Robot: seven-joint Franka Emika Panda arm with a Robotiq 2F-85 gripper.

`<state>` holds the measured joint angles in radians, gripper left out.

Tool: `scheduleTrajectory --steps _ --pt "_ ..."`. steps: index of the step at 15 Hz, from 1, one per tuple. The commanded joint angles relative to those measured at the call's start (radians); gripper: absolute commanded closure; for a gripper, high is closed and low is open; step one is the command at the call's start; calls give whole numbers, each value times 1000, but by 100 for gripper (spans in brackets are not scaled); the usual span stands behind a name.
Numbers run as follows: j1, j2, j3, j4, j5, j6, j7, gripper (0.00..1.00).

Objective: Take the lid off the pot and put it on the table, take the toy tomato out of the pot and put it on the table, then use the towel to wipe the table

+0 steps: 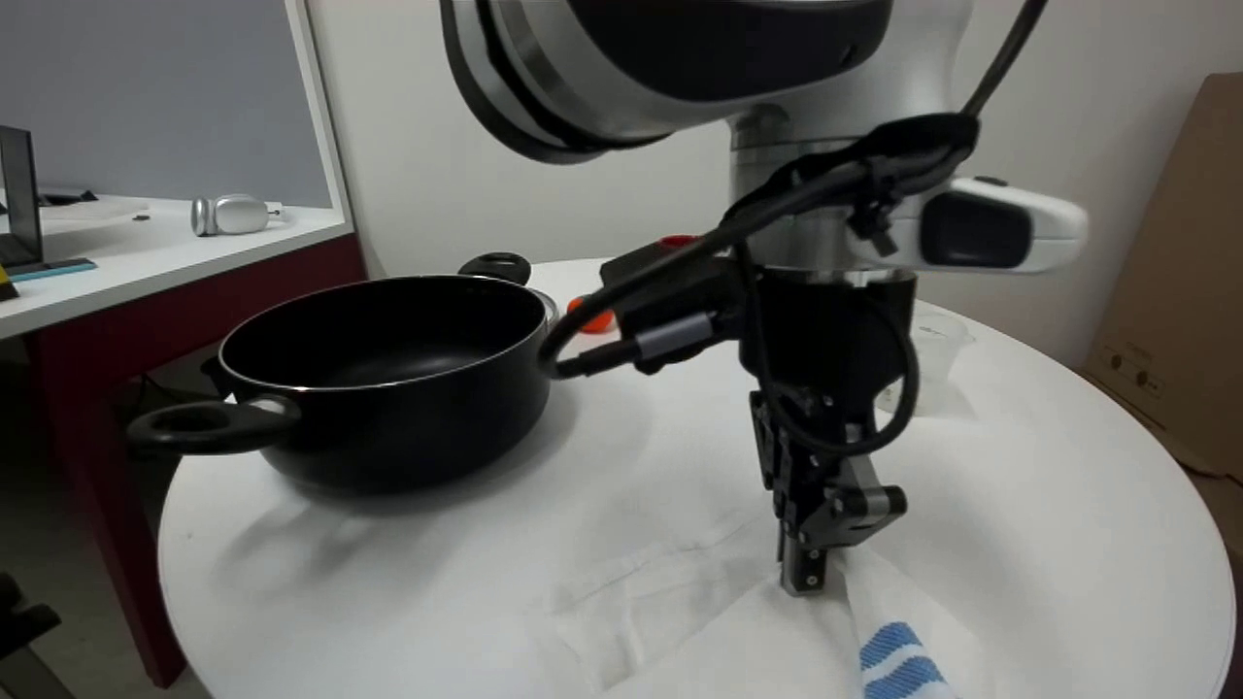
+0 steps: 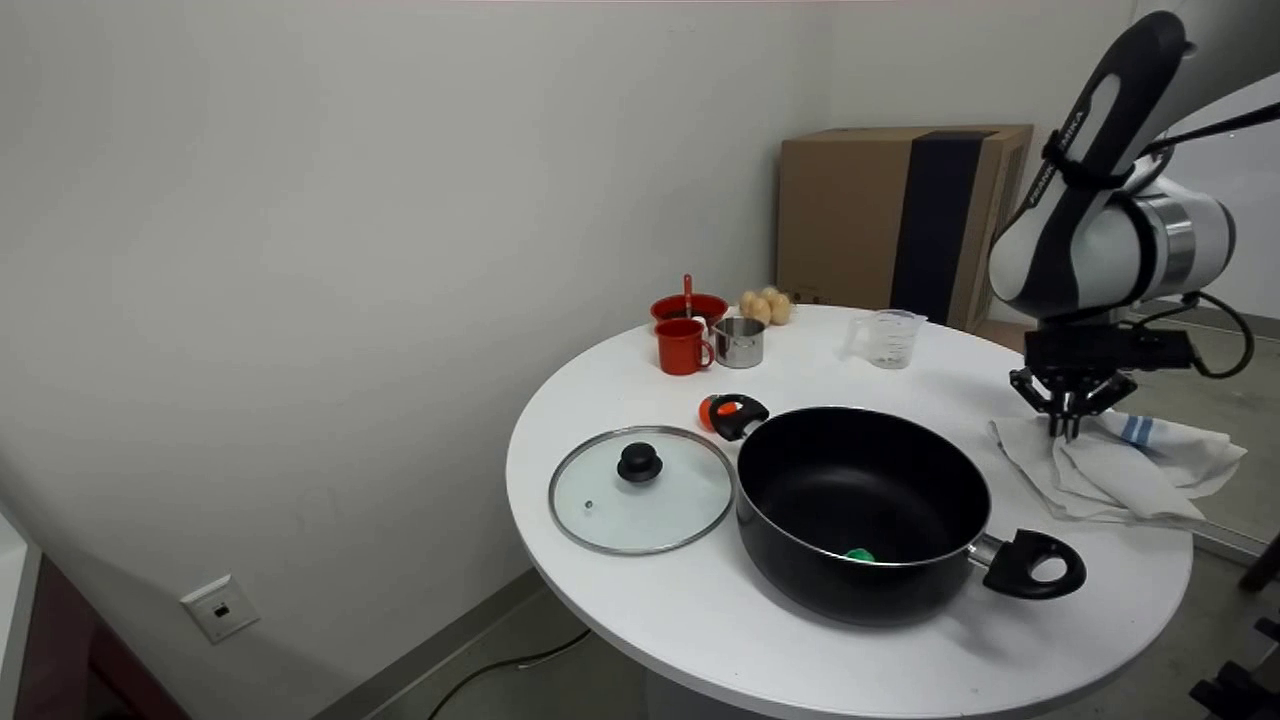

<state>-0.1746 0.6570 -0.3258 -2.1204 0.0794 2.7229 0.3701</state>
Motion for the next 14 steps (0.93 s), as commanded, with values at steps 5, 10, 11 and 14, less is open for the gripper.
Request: scheduleTrajectory --steps 5,10,11,14 --pt "-59 -21 67 51 42 -5 -76 99" --pt "-46 -2 122 103 34 -41 -103 99" --pt "-41 8 134 129 26 -63 -119 99" --pt "-19 42 163 223 -1 -152 -169 99"
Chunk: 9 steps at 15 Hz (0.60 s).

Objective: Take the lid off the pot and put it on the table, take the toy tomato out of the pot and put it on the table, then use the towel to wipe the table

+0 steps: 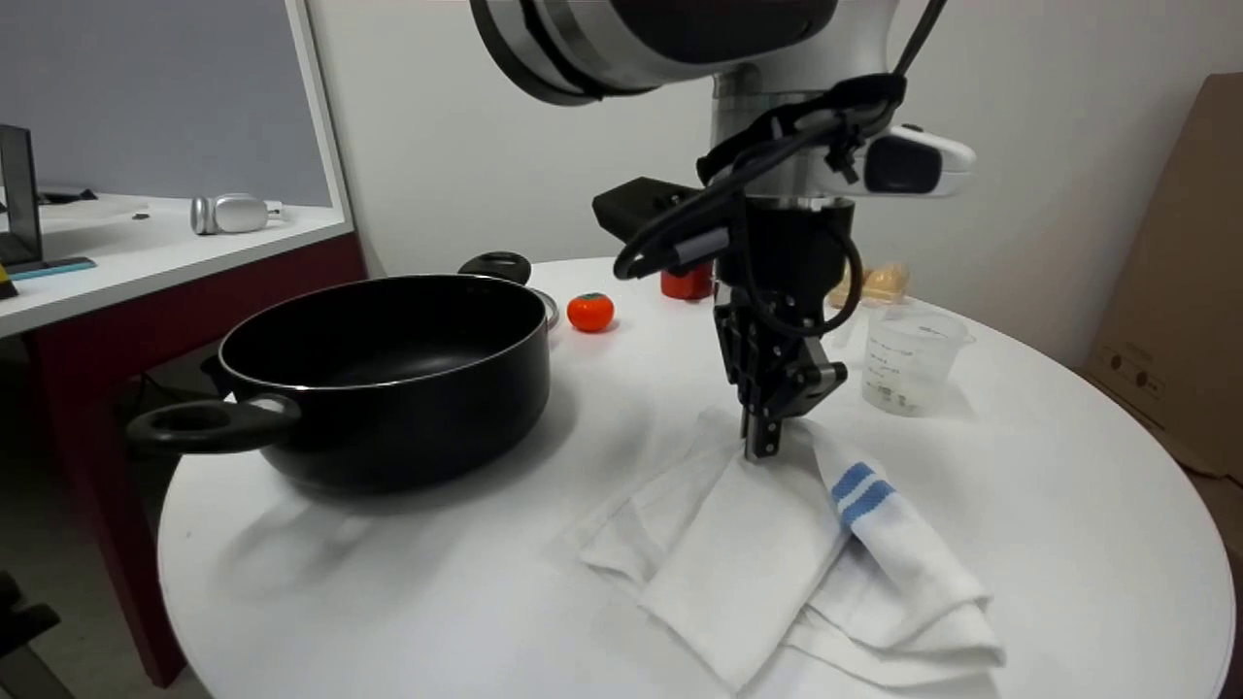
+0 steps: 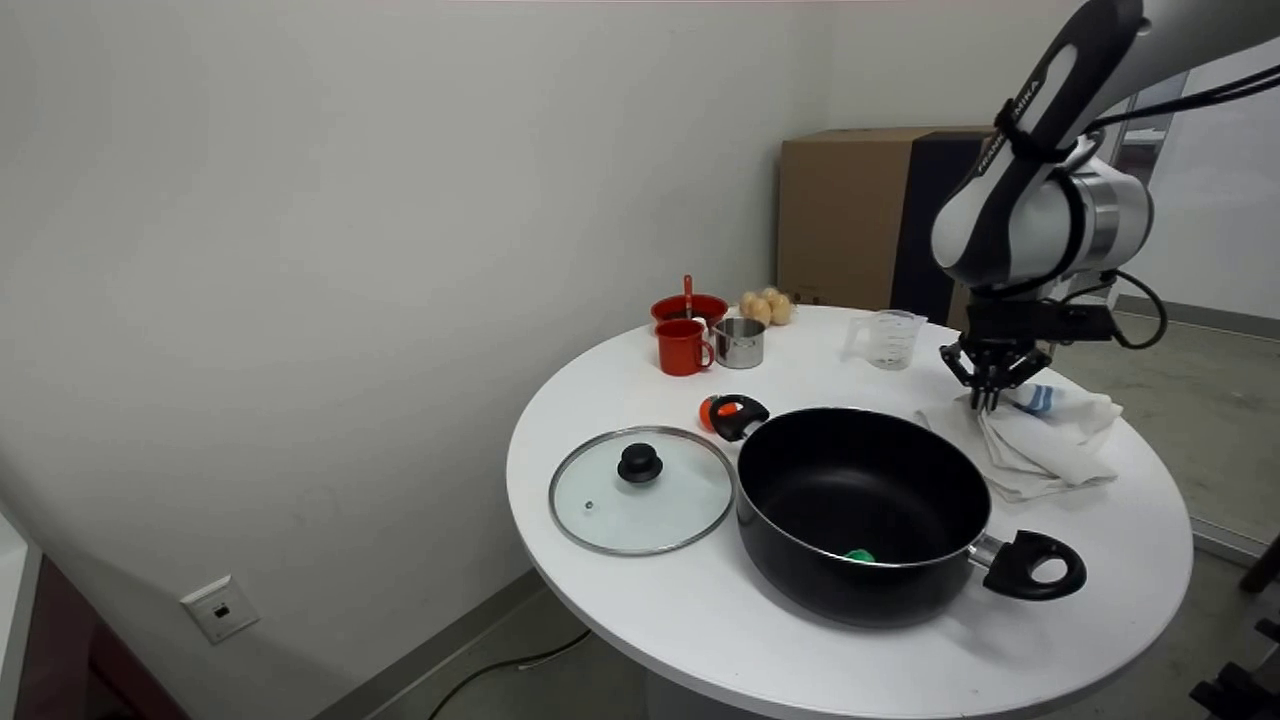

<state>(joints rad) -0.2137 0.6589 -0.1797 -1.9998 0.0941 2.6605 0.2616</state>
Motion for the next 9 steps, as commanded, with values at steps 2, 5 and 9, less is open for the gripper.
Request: scheduleTrajectory --steps 2,5,9 --pt "48 64 17 177 -49 -163 -80 99" --pt "83 109 14 286 -95 -239 -94 99" --pt "125 202 17 461 -136 -312 -73 99"
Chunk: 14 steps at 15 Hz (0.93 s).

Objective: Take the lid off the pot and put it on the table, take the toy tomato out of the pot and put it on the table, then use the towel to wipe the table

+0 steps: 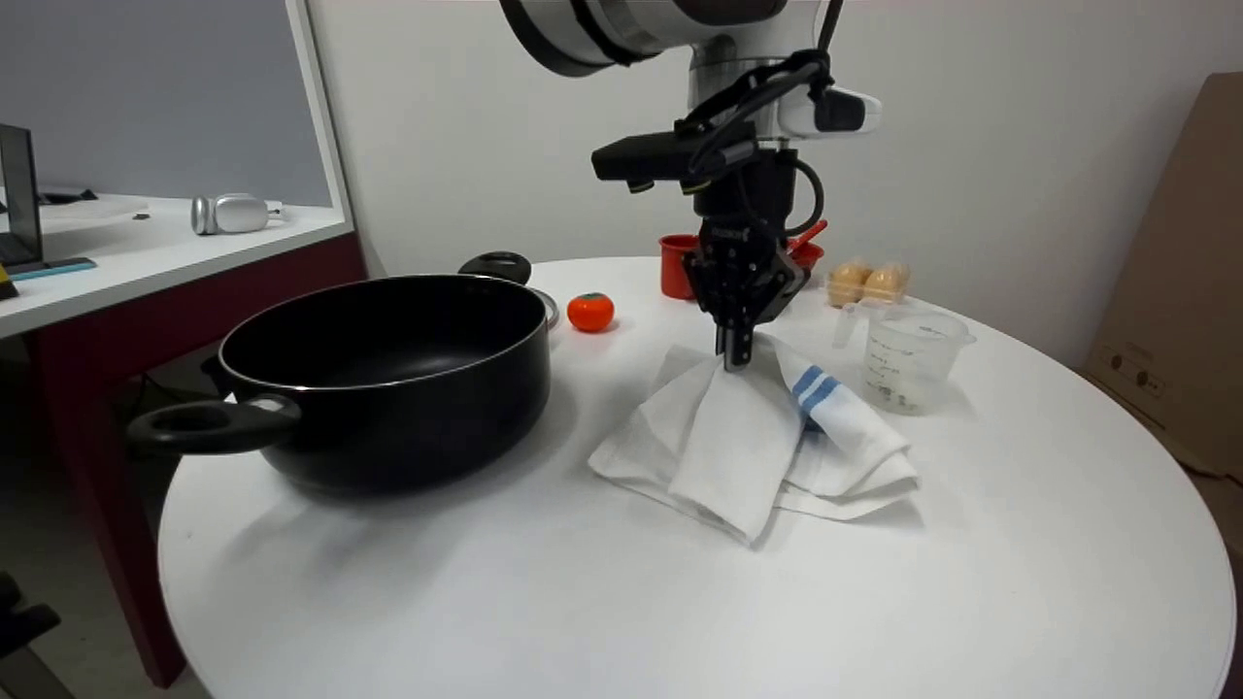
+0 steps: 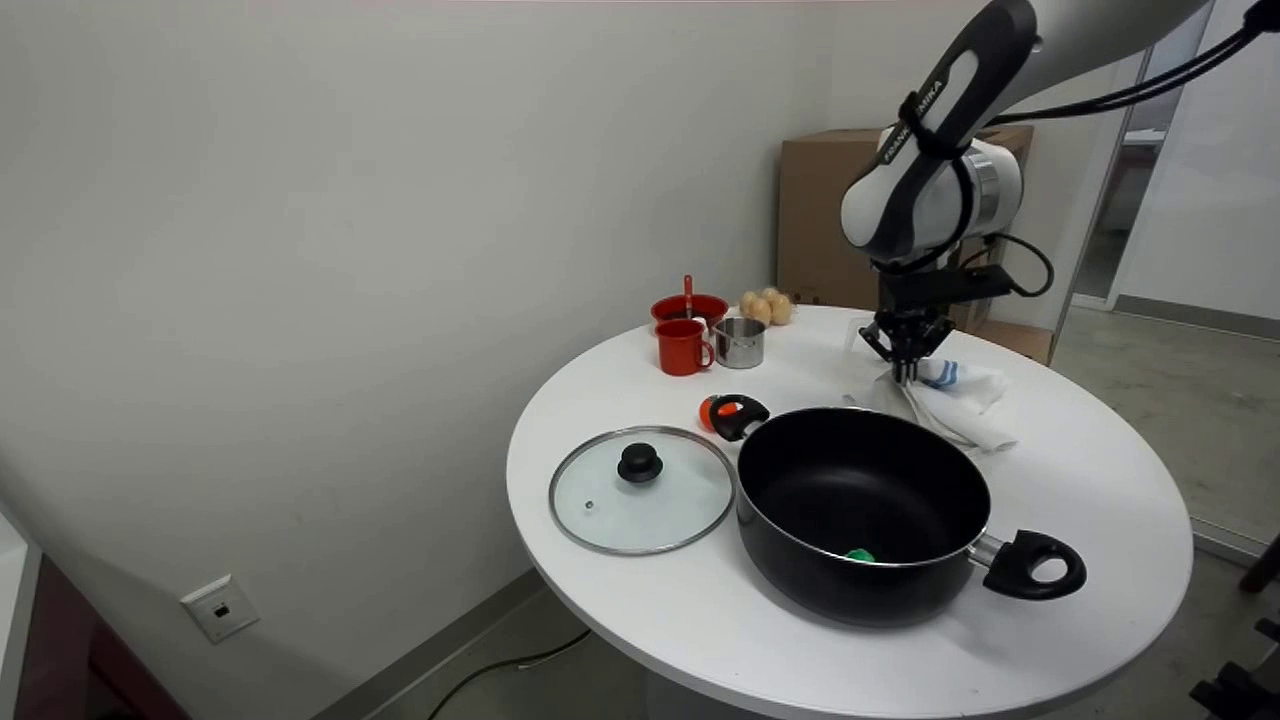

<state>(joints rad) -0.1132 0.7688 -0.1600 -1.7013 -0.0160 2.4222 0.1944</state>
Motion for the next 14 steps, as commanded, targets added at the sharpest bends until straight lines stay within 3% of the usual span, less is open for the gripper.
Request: scheduleTrajectory --steps 1,4,7,14 --pt "37 121 -1 215 -31 -89 2 99" --pt "63 197 15 357 -30 -140 2 99" --pt "88 236 47 425 -22 -180 -14 99" --pt "107 248 148 339 1 -147 -101 99"
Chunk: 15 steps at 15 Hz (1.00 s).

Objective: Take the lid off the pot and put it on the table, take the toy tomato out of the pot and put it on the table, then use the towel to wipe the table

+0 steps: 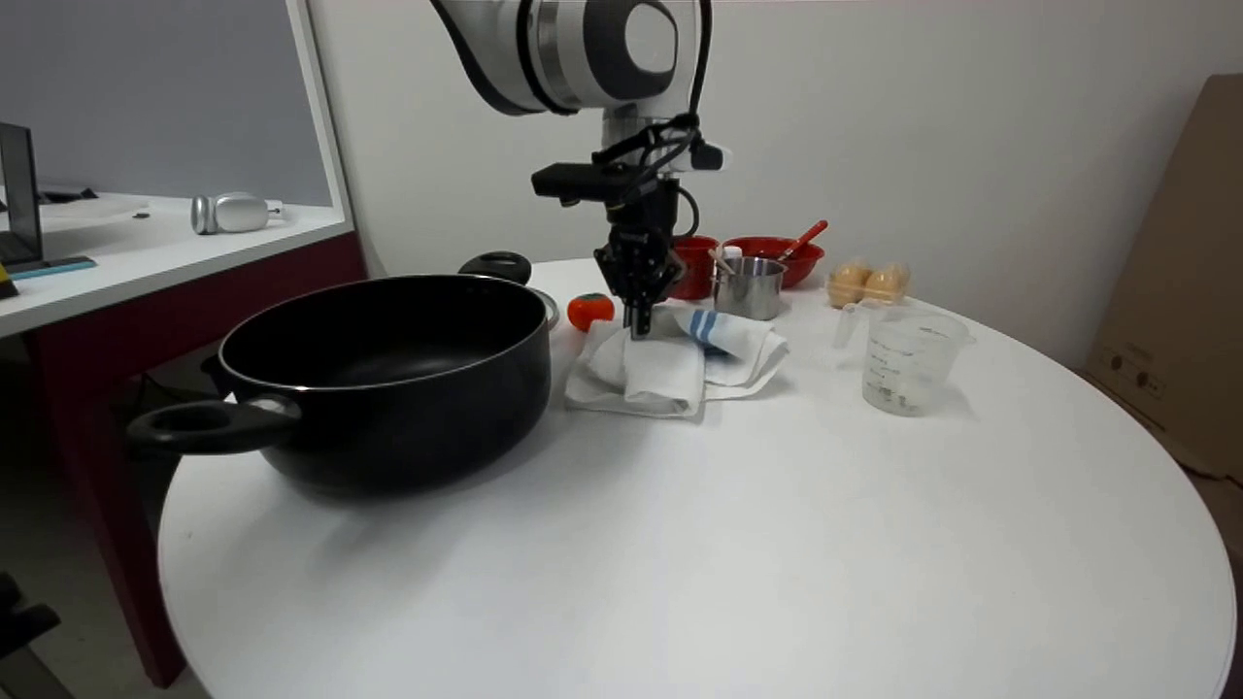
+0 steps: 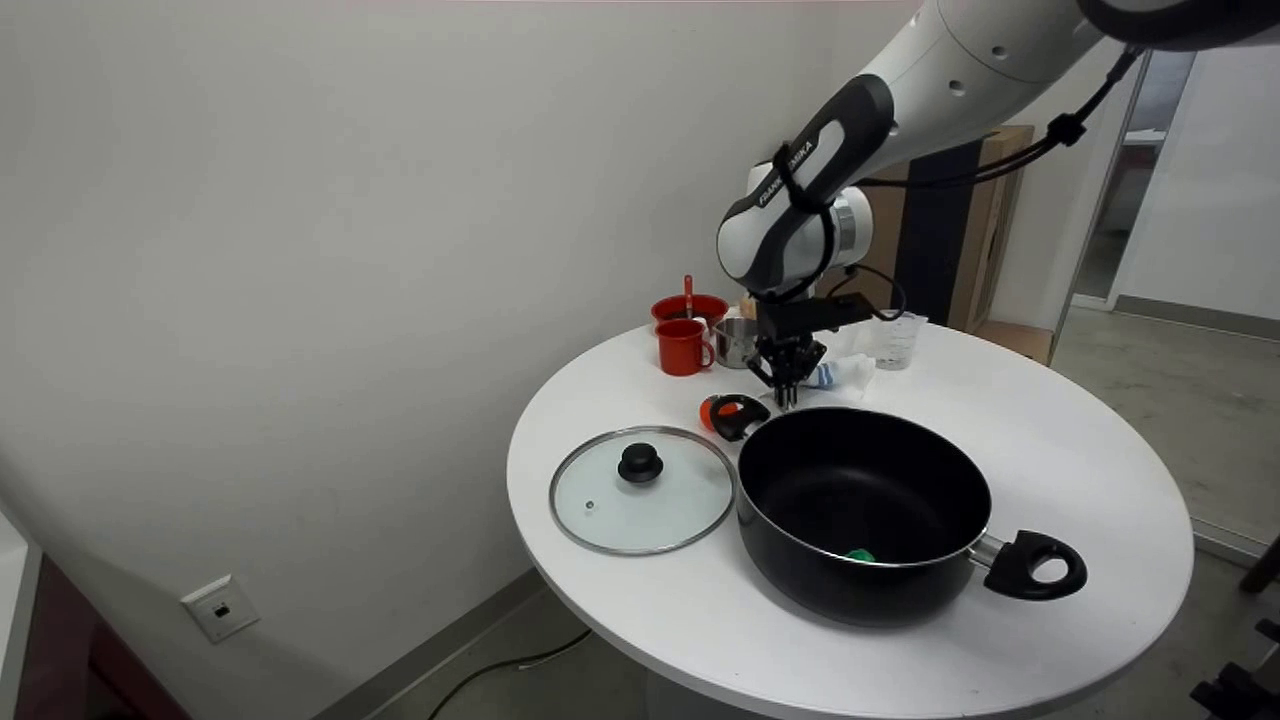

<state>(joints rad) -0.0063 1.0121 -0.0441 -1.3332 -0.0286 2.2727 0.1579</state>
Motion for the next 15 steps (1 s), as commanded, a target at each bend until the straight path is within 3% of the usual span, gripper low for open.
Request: scheduleTrajectory --steps 1,8,15 --pt "6 2 45 -50 12 9 -84 99" --pt "25 -47 95 -160 11 27 -180 99" --pt "-58 -132 14 -279 23 95 -142 99"
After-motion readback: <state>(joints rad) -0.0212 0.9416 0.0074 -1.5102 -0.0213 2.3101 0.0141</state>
